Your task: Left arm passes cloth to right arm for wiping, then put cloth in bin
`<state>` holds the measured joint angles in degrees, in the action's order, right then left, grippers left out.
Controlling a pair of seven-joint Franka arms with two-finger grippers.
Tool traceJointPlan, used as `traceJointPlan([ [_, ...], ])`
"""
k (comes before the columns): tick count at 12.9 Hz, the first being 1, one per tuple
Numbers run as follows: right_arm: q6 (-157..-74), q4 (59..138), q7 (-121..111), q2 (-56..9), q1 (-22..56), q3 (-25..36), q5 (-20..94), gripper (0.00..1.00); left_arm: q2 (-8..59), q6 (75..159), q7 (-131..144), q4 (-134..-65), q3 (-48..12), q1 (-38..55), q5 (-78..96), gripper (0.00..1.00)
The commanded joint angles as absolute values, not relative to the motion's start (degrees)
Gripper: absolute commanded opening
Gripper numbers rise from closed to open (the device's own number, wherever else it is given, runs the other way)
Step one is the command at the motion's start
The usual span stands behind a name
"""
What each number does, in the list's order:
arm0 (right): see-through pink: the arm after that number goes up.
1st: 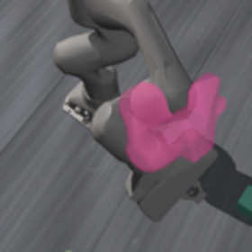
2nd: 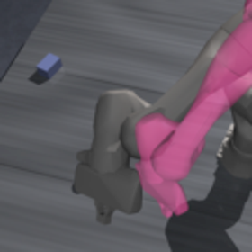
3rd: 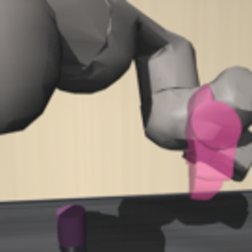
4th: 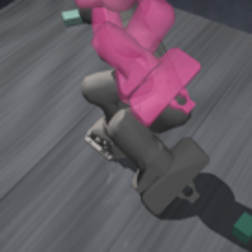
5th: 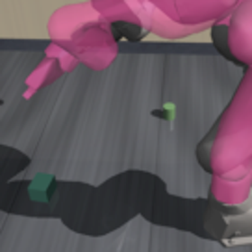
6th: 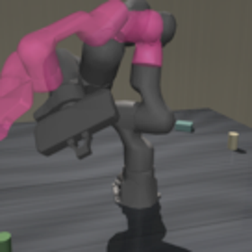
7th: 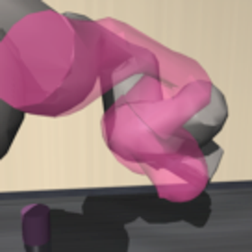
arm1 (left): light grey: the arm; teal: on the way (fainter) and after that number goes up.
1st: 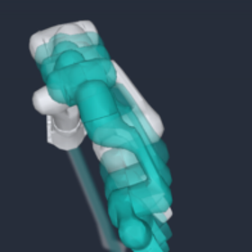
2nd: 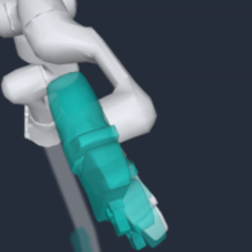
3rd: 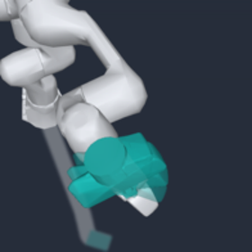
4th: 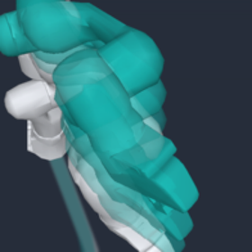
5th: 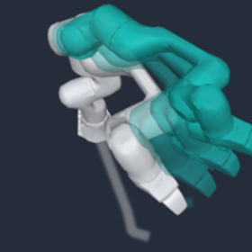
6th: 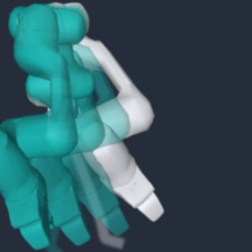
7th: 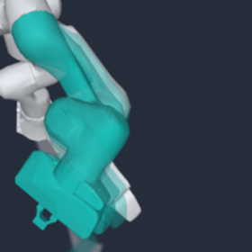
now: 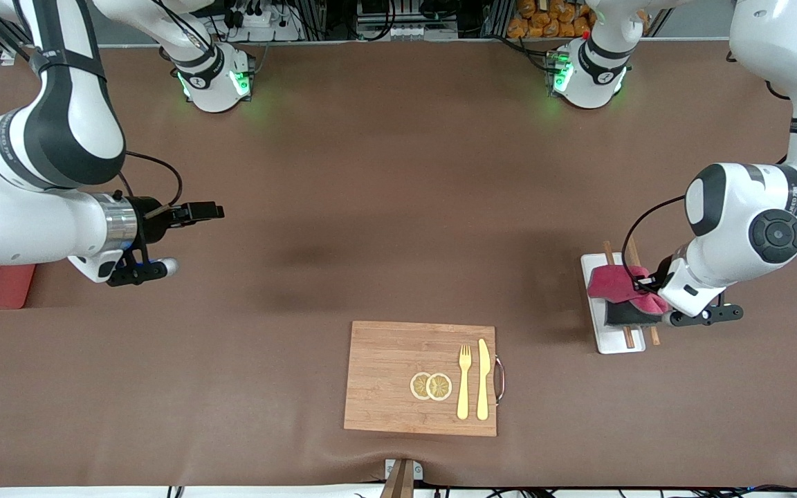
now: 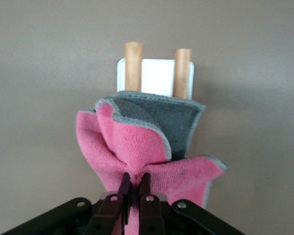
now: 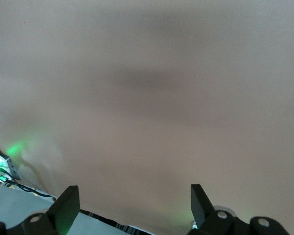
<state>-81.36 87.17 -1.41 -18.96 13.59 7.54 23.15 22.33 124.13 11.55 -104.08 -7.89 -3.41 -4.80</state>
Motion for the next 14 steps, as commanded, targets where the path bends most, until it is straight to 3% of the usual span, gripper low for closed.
traceJointPlan([
  [1,-80.16,88.85,1.49,-18.28,12.92,7.38,26.09,1.0,19.08,121.82,12.83,-103.54,-10.54,-2.99,-5.54,0.0],
  [7,-79.98,89.65,5.19,-18.28,12.48,7.38,31.45,1.0,19.42,120.5,37.12,-97.66,-22.4,-0.37,-1.93,0.0],
  [11,-87.87,88.42,13.24,-21.08,12.92,7.3,37.52,1.0,26.0,121.72,62.7,-89.41,-22.68,11.4,0.96,0.0],
  [14,-89.3,85.26,24.31,-26.0,13.45,7.29,41.12,1.0,31.98,126.45,80.1,-81.67,-22.68,18.44,1.23,0.0],
])
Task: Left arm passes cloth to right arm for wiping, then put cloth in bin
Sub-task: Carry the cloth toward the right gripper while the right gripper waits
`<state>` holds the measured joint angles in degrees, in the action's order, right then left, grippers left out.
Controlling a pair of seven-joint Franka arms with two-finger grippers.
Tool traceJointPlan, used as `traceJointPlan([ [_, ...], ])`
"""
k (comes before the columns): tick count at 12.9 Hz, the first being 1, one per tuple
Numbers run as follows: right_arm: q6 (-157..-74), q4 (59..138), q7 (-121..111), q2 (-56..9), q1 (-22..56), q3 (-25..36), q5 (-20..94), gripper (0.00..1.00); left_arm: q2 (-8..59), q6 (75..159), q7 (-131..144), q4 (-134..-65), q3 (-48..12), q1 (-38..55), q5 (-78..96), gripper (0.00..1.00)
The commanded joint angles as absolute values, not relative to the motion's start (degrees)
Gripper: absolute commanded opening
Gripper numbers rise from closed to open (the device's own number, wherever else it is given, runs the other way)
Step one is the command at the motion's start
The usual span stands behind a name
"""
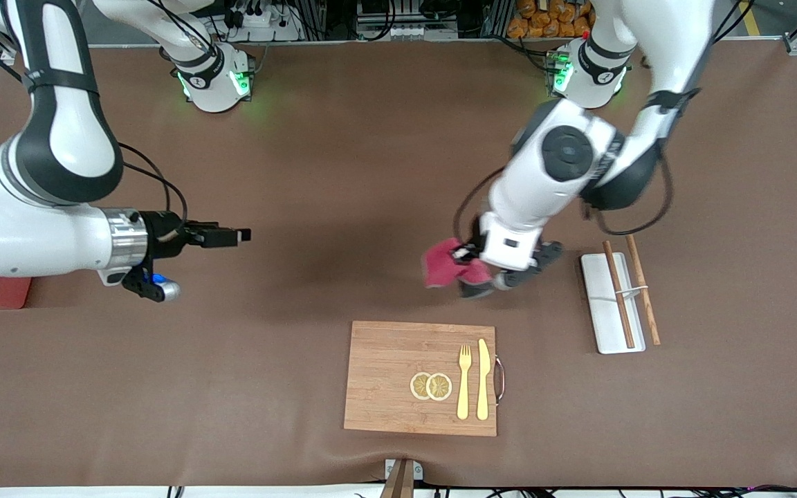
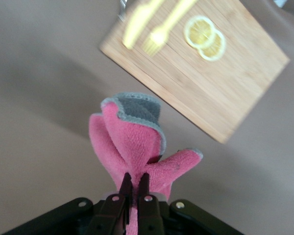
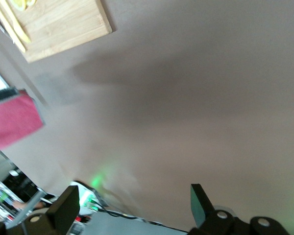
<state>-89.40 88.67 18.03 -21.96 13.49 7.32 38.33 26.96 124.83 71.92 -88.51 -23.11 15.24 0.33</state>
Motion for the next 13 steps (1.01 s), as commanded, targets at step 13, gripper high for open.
traceJointPlan([
  [13,-106.0,84.64,45.0,-31.11,23.9,7.21,47.28,1.0,37.62,153.45,123.83,-80.16,-21.88,28.48,1.23,0.0],
])
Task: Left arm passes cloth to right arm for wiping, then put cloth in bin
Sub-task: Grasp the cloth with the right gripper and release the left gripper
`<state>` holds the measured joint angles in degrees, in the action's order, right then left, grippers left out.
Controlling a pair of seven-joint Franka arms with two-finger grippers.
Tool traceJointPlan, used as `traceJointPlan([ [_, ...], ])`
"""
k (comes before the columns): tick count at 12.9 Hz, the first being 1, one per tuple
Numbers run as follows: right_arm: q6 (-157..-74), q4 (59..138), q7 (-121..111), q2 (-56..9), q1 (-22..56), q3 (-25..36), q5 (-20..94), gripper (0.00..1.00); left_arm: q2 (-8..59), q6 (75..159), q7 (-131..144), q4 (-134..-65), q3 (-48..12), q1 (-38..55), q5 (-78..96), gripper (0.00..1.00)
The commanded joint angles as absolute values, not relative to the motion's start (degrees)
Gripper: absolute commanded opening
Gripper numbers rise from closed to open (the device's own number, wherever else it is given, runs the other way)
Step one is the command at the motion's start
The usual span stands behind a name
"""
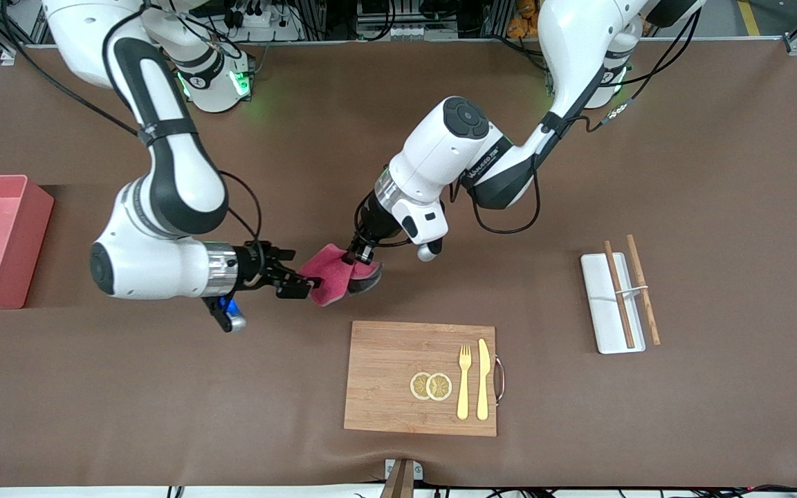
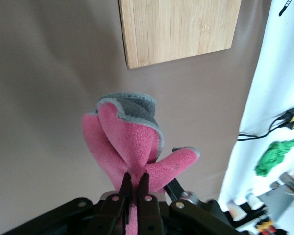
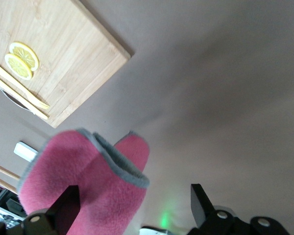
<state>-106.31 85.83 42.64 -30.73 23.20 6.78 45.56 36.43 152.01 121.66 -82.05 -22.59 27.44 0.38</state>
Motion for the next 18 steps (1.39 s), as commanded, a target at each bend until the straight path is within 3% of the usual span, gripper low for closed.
traceJointPlan([
  [1,-106.08,84.64,45.0,-31.11,24.17,7.21,47.2,1.0,37.62,153.46,124.01,-80.16,-21.88,28.48,1.23,0.0],
  [2,-106.0,84.64,44.48,-31.03,24.43,7.21,47.11,0.55,37.53,153.46,124.36,-80.07,-21.88,28.39,1.23,0.0],
  [3,-105.82,84.64,43.95,-31.11,24.26,7.21,47.11,0.01,37.44,153.46,124.54,-80.07,-21.88,28.39,1.23,0.0],
  [10,-105.73,84.64,41.23,-31.11,24.08,7.21,46.93,0.0,36.92,153.28,124.54,-80.07,-21.88,28.04,1.23,0.0],
  [11,-105.73,84.73,39.65,-31.11,24.17,7.29,46.67,0.0,36.39,152.67,124.54,-80.07,-21.88,27.78,1.14,0.2],
  [12,-105.65,85.16,37.72,-31.11,24.17,7.38,46.23,0.0,35.86,151.45,124.45,-80.07,-21.88,27.6,1.06,0.27],
  [13,-105.38,85.51,34.92,-31.2,23.82,7.38,45.27,0.0,35.34,149.52,124.37,-80.07,-21.88,27.34,0.79,0.51],
  [14,-103.9,85.69,32.63,-31.29,23.38,7.47,41.7,0.0,34.29,148.11,123.93,-79.98,-21.88,26.38,0.62,0.87],
  [15,-102.32,85.78,30.26,-31.55,23.12,7.47,37.14,0.0,32.97,146.44,123.66,-80.07,-21.8,26.02,0.27,1.0],
  [18,-102.48,89.9,22.36,-32.08,22.94,7.47,24.57,0.0,28.93,136.18,116.92,-80.07,-22.06,23.22,-1.06,1.0],
])
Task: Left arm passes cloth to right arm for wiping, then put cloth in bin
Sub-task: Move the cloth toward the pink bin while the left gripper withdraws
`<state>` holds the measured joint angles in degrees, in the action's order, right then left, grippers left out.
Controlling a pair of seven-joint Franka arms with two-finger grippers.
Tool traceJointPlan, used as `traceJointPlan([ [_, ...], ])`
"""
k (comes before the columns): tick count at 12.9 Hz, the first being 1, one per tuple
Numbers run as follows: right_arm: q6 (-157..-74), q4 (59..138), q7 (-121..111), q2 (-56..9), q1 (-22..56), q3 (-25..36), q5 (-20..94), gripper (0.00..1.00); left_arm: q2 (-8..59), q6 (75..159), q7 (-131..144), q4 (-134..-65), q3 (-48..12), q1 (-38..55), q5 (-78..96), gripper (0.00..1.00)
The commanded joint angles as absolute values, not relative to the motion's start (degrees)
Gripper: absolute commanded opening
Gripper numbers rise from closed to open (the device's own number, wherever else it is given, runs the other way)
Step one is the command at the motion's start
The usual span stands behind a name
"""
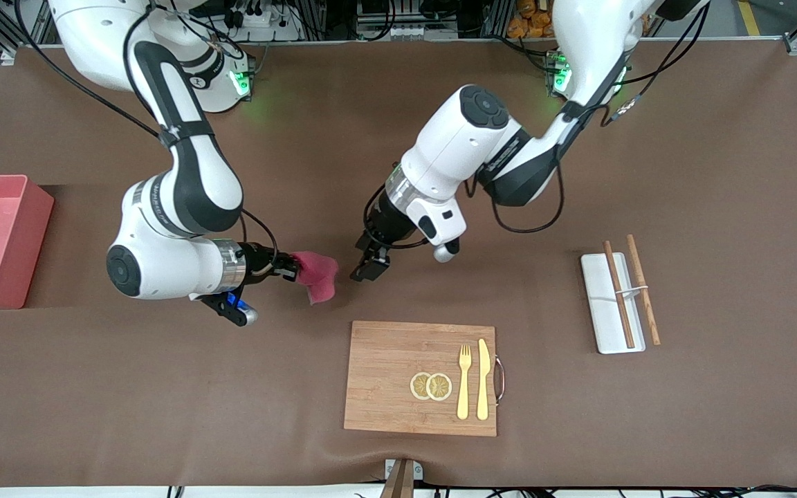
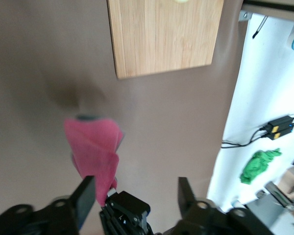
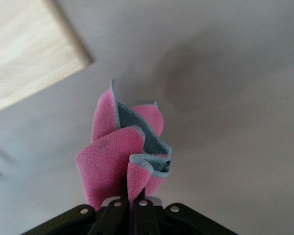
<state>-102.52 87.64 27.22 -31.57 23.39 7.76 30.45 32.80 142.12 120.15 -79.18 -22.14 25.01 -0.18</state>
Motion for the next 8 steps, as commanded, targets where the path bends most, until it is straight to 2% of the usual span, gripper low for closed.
traceJointPlan([
  [1,-102.57,91.65,19.19,-32.43,22.33,7.64,20.17,0.0,27.7,133.1,113.85,-80.07,-22.76,21.2,-0.88,1.0],
  [4,-103.54,95.01,4.55,-32.17,13.49,7.65,10.75,0.0,23.04,122.29,102.25,-80.07,-22.59,17.07,-0.7,1.0],
  [8,-100.2,94.92,-19.99,-31.99,-1.11,7.65,7.05,0.0,17.94,110.85,81.7,-80.16,-22.41,9.16,-0.62,1.0],
])
